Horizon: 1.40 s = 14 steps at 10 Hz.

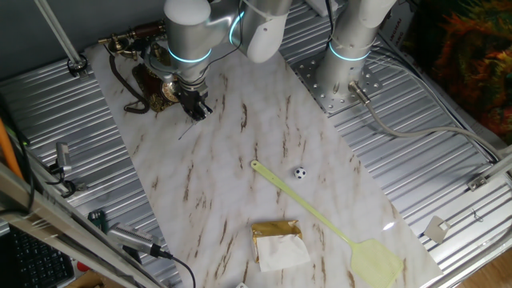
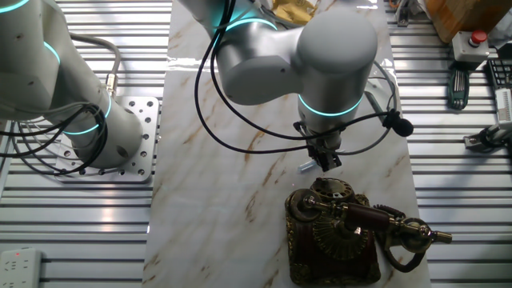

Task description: Dial a number on an old rotary phone

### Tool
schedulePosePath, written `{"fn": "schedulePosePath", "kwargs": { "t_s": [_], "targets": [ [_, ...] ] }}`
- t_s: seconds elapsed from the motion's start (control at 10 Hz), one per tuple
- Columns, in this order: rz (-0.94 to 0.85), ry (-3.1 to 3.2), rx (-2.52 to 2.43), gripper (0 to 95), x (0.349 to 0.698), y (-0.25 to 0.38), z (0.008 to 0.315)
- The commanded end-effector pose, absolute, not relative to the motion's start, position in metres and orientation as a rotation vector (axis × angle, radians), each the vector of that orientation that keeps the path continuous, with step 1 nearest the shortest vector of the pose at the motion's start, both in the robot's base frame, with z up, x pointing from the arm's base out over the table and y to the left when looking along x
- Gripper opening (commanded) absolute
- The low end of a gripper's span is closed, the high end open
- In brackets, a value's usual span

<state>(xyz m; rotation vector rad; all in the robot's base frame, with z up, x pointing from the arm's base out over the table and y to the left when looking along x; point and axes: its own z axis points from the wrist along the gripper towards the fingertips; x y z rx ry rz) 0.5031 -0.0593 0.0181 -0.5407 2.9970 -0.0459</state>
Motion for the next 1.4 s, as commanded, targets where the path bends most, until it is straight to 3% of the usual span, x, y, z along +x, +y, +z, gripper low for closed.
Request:
{"fn": "schedulePosePath", "kwargs": {
  "t_s": [0.1,0.5,0.6,0.7,0.8,1.4],
  "targets": [
    [-0.045,2.998,-0.542,0.0,0.5033,-0.0592,0.0181],
    [-0.044,2.996,-0.54,0.0,0.5034,-0.0588,0.018],
    [-0.045,2.99,-0.555,19.0,0.5034,-0.0587,0.0179],
    [-0.047,2.987,-0.564,19.0,0.5034,-0.0587,0.0179],
    [-0.047,2.986,-0.567,38.0,0.5034,-0.0587,0.0179],
    [-0.042,2.982,-0.561,38.0,0.5035,-0.0583,0.0177]
  ]
}}
